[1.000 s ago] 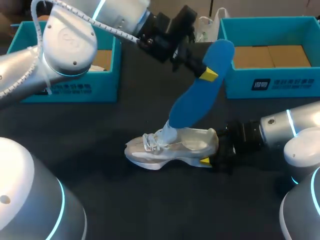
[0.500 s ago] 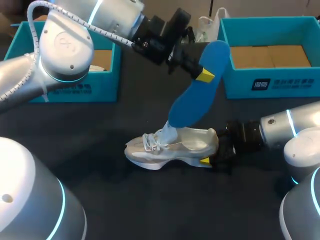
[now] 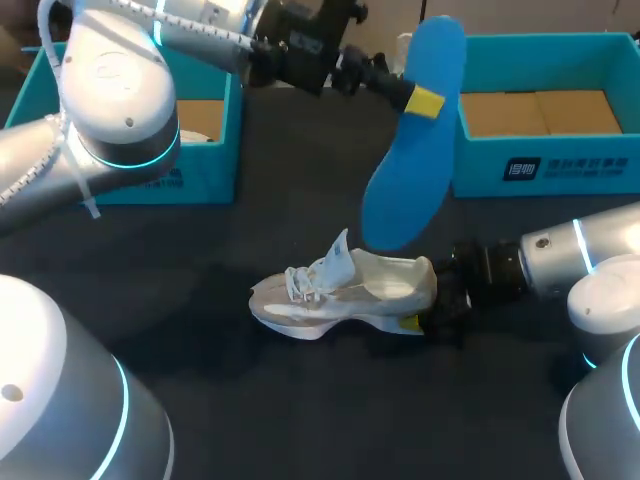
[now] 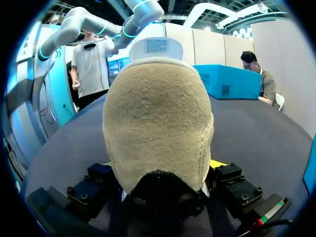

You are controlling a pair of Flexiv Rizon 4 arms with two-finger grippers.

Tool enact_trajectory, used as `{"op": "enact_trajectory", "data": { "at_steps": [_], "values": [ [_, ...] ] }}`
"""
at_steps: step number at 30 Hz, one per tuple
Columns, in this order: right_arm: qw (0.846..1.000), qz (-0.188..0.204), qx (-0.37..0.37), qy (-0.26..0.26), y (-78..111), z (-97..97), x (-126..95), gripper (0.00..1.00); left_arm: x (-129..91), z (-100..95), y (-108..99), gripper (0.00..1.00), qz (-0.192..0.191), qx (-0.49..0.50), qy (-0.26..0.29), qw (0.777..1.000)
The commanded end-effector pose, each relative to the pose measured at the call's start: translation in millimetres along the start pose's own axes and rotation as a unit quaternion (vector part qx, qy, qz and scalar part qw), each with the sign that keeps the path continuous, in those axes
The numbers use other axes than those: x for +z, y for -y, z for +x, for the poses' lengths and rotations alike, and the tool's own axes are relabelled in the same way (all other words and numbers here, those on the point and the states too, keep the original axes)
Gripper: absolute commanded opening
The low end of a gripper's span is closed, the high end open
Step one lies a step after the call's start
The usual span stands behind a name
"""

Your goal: Take the shoe out of the shoebox, open the shoe tongue, remove and reinsert the insole, then place the shoe into the shoebox

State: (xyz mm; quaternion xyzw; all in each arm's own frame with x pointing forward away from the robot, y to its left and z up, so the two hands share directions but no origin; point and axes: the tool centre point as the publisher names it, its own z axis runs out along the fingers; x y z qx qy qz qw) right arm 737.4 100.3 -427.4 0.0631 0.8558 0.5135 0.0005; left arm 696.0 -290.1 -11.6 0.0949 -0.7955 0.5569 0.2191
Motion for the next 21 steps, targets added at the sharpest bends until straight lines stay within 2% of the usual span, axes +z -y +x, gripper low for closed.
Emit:
{"op": "enact_trajectory", "data": {
  "at_steps": [1,4,10,16,17,21],
  "values": [
    [1.0,0.002,0.0,0.001,0.1,1.3,0,0.0,-6,14.3,1,0.0,0.029,-0.049,0.005,0.998],
    [1.0,0.002,0.0,0.001,0.1,1.3,0,0.0,-9,21.0,4,0.0,0.036,-0.099,-0.008,0.994],
    [1.0,0.002,0.0,0.001,0.1,1.3,0,0.0,-15,39.9,8,0.0,0.045,-0.156,0.005,0.987],
    [1.0,0.002,0.0,0.001,0.1,1.3,0,0.0,-25,56.3,8,0.0,0.051,-0.247,-0.036,0.967],
    [1.0,0.002,0.0,0.001,0.1,1.3,0,0.0,-26,58.6,9,0.0,0.062,-0.246,-0.053,0.966],
    [1.0,0.002,0.0,0.001,0.1,1.3,0,0.0,-26,58.6,9,0.0,0.062,-0.246,-0.053,0.966]
  ]
}}
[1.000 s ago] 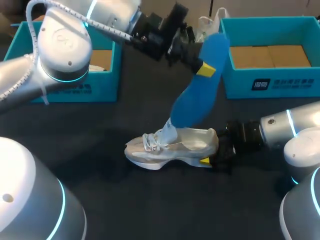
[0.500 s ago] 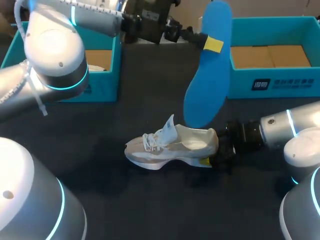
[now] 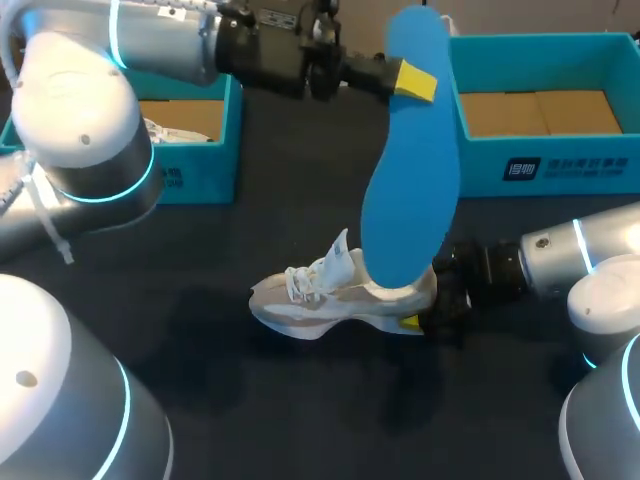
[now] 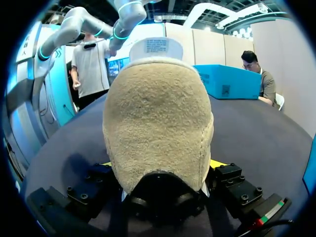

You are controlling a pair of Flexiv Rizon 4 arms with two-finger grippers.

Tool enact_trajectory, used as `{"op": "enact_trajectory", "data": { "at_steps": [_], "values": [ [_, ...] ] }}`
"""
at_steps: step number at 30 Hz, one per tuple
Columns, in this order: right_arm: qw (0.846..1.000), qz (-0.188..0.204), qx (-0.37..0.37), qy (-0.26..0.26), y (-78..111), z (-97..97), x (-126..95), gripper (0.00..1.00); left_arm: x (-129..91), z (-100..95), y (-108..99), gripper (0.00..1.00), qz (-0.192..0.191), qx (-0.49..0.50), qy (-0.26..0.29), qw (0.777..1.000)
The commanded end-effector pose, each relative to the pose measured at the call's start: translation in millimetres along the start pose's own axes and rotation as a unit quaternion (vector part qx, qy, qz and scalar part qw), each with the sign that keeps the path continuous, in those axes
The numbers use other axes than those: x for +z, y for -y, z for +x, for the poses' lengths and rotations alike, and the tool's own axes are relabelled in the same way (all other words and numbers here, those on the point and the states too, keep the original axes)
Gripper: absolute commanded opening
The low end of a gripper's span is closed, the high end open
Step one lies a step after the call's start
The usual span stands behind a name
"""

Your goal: Take the shoe out of the shoebox, open the shoe tongue, remove and reinsert the insole, then place the shoe into the shoebox

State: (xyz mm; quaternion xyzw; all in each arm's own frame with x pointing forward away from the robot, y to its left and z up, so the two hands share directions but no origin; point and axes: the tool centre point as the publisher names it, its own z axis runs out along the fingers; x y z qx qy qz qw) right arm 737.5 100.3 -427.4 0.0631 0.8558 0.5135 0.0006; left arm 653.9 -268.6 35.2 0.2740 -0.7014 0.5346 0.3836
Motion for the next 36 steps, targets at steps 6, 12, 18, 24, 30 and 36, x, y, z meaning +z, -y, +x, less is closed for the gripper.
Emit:
{"op": "enact_trajectory", "data": {
  "at_steps": [6,12,18,24,30,36],
  "values": [
    [1.0,0.002,0.0,0.001,0.1,1.4,0,0.0,-4,-4.3,-4,0.0,0.002,0.001,-0.005,1.0],
    [1.0,0.002,0.0,0.001,0.1,1.4,0,0.0,-4,-4.3,-4,0.0,0.002,0.001,-0.005,1.0],
    [1.0,0.002,0.0,0.001,0.1,1.4,0,0.0,-7,9.3,-8,0.0,0.002,-0.021,0.001,1.0],
    [1.0,0.002,0.0,0.001,0.1,1.4,0,0.0,-13,33.3,-15,0.0,0.007,-0.073,0.002,0.997],
    [1.0,0.002,0.0,0.001,0.1,1.4,0,0.0,-16,54.4,-24,0.0,-0.001,-0.118,-0.014,0.993],
    [1.0,0.002,0.0,0.001,0.1,1.4,0,0.0,-12,65.7,-32,0.0,-0.006,-0.134,-0.013,0.991]
  ]
}}
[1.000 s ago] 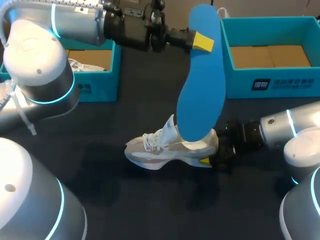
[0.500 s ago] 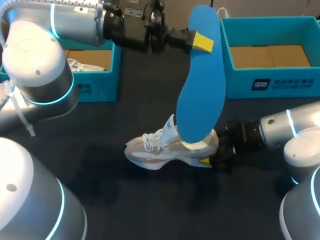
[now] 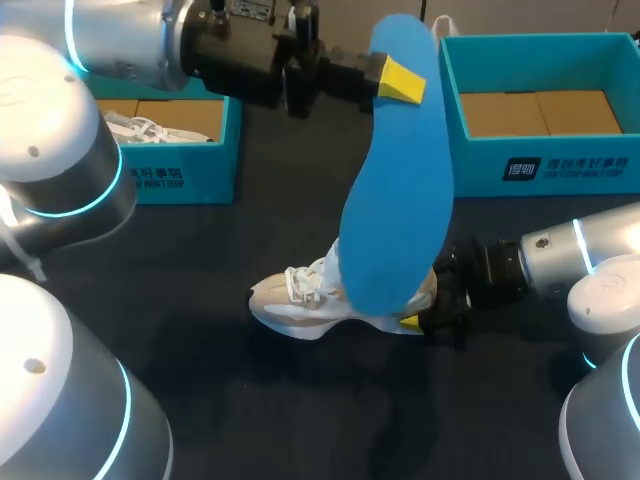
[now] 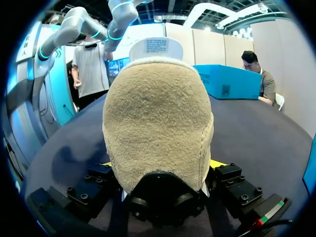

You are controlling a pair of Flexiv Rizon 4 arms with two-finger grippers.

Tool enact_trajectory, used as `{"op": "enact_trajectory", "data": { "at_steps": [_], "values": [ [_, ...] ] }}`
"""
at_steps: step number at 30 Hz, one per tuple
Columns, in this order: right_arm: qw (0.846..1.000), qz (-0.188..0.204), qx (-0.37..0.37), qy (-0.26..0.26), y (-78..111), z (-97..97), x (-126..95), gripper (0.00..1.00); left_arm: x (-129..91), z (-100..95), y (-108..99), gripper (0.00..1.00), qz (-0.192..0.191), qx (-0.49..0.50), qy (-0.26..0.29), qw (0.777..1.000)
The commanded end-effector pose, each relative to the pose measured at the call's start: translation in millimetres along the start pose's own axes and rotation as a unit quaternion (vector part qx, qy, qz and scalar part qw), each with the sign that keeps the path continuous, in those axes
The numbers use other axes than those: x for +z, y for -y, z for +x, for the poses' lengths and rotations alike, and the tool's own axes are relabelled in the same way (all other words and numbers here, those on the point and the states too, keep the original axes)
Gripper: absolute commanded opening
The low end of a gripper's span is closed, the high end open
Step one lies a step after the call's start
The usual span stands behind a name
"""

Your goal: Take the shoe out of the shoebox, open the shoe tongue, remove and reinsert the insole, then place the shoe into the shoebox

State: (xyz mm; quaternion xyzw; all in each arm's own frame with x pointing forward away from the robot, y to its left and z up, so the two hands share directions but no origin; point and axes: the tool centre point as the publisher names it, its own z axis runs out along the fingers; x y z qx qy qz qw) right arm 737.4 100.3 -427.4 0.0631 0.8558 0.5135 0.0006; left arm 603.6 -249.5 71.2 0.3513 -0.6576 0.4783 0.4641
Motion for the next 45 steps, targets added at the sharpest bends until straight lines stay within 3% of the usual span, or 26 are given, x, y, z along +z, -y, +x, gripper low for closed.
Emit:
{"op": "enact_trajectory", "data": {
  "at_steps": [1,29,45],
  "values": [
    [1.0,0.002,0.0,0.001,0.0,1.3,0,0.0,0,6.7,-10,0.0,0.003,-0.003,0.002,1.0],
    [1.0,0.002,0.0,0.001,0.0,1.3,0,0.0,4,8.4,-17,0.0,0.002,-0.001,-0.009,1.0],
    [1.0,0.002,0.0,0.001,0.0,1.3,0,0.0,7,23.0,-57,0.0,0.007,0.113,0.018,0.993]
  ]
}}
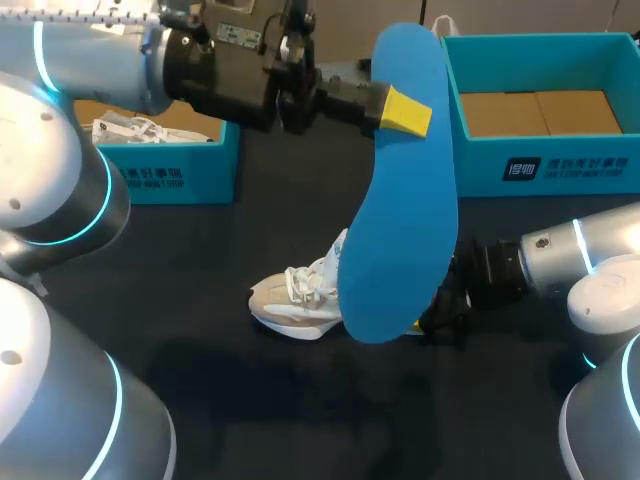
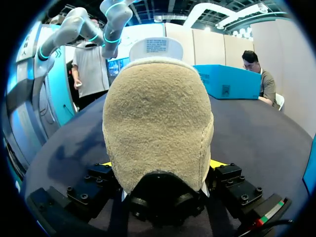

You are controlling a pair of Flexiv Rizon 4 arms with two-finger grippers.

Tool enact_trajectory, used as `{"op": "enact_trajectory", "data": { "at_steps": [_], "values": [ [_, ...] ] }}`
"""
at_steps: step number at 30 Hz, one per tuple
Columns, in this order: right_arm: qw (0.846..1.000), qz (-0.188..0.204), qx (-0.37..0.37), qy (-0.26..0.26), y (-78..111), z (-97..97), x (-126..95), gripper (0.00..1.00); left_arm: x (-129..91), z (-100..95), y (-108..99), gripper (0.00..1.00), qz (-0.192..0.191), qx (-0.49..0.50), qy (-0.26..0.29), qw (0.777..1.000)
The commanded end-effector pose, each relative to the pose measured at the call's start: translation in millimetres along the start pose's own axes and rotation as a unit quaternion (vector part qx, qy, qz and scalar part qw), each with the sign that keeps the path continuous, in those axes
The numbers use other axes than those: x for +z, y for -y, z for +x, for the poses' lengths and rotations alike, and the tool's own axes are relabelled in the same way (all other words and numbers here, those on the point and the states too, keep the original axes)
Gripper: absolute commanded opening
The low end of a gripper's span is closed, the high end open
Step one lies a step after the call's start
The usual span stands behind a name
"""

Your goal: Take the shoe out of the shoebox, open the shoe tongue, remove and reinsert the insole, then place the shoe into the shoebox

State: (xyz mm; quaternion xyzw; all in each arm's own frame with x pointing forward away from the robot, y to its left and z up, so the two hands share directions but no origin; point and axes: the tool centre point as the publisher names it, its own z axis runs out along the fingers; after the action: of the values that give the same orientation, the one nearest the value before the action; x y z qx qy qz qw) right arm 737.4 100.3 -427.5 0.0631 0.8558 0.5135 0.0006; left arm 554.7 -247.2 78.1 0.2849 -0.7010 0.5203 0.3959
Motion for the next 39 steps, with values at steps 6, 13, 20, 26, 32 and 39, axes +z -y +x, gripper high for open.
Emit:
{"op": "enact_trajectory", "data": {
  "at_steps": [6,13,20,26,32,39],
  "values": [
    [1.0,0.002,0.0,0.001,0.0,1.3,0,0.0,1,1.3,-30,0.0,0.004,0.021,-0.007,1.0],
    [1.0,0.002,0.0,0.001,0.0,1.3,0,0.0,7,-9.6,-46,0.0,-0.003,0.033,-0.016,0.999],
    [1.0,0.002,0.0,0.001,0.0,1.3,0,0.0,9,-14.7,-49,0.0,0.007,0.031,-0.021,0.999],
    [1.0,0.002,0.0,0.001,0.0,1.3,0,0.0,9,-12.5,-50,0.0,0.008,0.03,-0.023,0.999],
    [1.0,0.002,0.0,0.001,0.0,1.3,0,0.0,9,-10.8,-48,0.0,0.011,0.026,-0.021,0.999],
    [1.0,0.002,0.0,0.001,0.0,1.3,0,0.0,9,-10.8,-48,0.0,0.011,0.026,-0.021,0.999]
  ]
}}
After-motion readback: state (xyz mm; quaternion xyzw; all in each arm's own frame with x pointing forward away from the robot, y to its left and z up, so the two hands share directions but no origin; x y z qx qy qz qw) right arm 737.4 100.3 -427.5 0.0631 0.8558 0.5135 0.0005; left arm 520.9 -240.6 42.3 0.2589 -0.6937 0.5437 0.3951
